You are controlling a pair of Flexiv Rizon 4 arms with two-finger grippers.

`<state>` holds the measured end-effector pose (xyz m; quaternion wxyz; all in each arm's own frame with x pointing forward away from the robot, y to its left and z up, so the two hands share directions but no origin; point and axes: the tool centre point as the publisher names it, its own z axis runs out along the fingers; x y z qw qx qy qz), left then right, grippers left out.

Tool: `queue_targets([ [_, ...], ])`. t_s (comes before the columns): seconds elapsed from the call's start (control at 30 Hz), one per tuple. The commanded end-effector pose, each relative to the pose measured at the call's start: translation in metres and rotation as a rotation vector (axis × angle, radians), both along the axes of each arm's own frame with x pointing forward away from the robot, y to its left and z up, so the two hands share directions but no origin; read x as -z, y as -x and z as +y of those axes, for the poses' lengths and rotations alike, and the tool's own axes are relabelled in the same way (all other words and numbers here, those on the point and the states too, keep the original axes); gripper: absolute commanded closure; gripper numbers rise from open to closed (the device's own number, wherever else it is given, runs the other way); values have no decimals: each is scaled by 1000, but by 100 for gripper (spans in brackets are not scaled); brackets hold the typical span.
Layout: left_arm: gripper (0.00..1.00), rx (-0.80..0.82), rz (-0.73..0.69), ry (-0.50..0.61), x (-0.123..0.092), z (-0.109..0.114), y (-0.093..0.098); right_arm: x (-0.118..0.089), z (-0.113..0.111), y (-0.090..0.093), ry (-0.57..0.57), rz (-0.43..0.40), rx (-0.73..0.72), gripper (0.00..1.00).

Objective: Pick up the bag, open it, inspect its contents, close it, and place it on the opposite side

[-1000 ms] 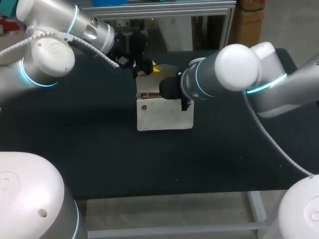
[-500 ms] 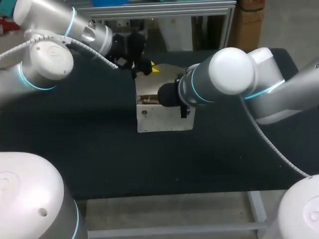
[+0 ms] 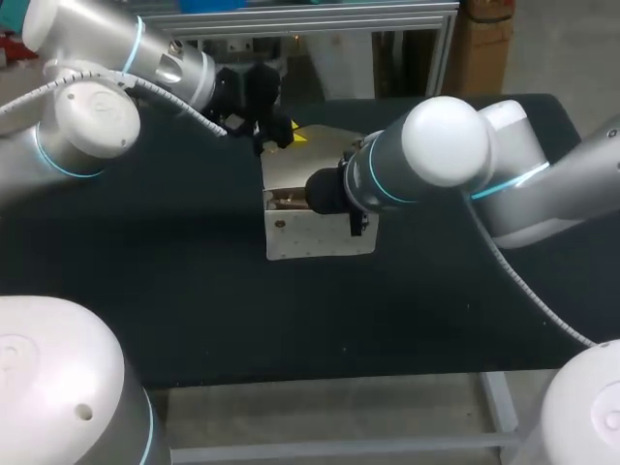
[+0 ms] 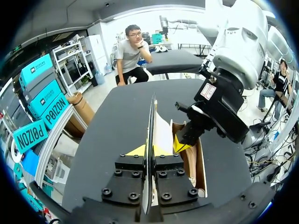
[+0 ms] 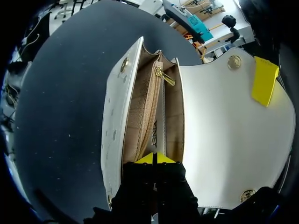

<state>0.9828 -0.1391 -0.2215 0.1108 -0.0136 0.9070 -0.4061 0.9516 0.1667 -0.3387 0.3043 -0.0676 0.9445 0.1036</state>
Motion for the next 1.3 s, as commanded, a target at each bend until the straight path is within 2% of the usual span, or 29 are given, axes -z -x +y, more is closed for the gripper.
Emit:
queue_targets([
  [0.03, 100, 1, 0, 2, 1, 1, -1, 3, 2, -5, 20, 59, 2, 100],
  [0.37, 100, 14, -3, 0, 0, 0, 2, 3, 0, -15, 29, 133, -7, 100],
  [0.47, 100, 15, -6, -1, -1, 0, 3, 3, 1, -19, 29, 189, -21, 100],
  [0.5, 100, 15, -7, -1, -1, 0, 3, 4, 0, -21, 42, 204, -13, 95],
  [0.53, 100, 16, -8, -1, -1, 1, 3, 5, 0, -21, 44, 212, -12, 83],
  [0.57, 100, 17, -10, -1, -1, 1, 3, 6, 0, -22, 41, 230, -19, 76],
  [0.7, 100, 18, -12, 0, -1, 1, 4, 8, 0, -24, 44, 268, -27, 65],
  [1.03, 100, 19, -15, 7, -1, 4, 4, 13, 1, -21, 73, 314, -43, 51],
  [1.2, 100, 24, -18, 8, -1, 4, 5, 18, 1, -19, 83, 339, -47, 31],
  [1.27, 100, 28, -18, 7, -1, 4, 5, 20, 1, -19, 86, 348, -48, 21],
  [1.3, 100, 29, -18, 6, -1, 4, 5, 20, 1, -19, 87, 350, -48, 11],
])
